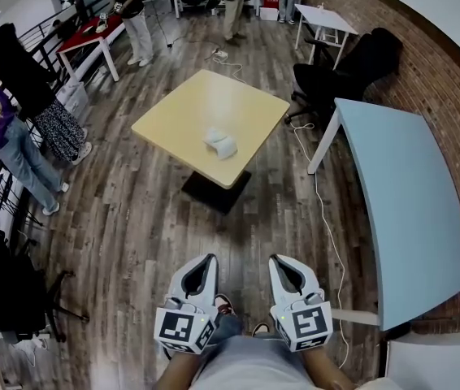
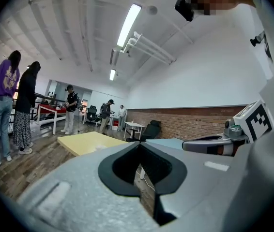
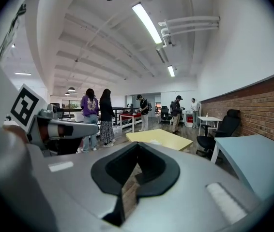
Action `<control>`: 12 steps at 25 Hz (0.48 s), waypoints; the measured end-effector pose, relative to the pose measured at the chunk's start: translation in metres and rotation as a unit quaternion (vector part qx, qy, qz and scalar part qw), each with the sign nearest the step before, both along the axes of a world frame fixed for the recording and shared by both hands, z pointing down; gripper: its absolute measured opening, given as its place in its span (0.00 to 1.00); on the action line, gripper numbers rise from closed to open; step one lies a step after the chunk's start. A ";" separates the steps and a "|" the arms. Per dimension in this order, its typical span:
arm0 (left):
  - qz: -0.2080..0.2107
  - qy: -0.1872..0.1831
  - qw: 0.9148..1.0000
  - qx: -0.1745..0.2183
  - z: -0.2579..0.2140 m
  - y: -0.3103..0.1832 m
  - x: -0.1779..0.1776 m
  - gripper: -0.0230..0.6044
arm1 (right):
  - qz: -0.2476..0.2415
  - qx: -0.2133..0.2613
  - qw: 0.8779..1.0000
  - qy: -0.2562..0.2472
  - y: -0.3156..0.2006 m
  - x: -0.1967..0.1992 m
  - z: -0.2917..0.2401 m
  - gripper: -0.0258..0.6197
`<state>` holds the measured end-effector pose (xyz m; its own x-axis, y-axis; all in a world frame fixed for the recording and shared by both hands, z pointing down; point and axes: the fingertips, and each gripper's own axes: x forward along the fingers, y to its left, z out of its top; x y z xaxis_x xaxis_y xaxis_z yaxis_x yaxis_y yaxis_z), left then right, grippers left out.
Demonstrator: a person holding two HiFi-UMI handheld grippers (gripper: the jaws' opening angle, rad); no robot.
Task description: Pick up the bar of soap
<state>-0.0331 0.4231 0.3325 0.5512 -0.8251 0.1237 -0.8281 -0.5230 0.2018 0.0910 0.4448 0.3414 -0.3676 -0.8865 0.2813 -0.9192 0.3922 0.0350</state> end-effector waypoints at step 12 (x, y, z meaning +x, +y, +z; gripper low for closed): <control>0.012 0.007 1.000 0.003 0.001 -0.058 -0.049 0.04 | -0.004 0.002 1.000 0.008 -0.053 -0.061 -0.005 0.05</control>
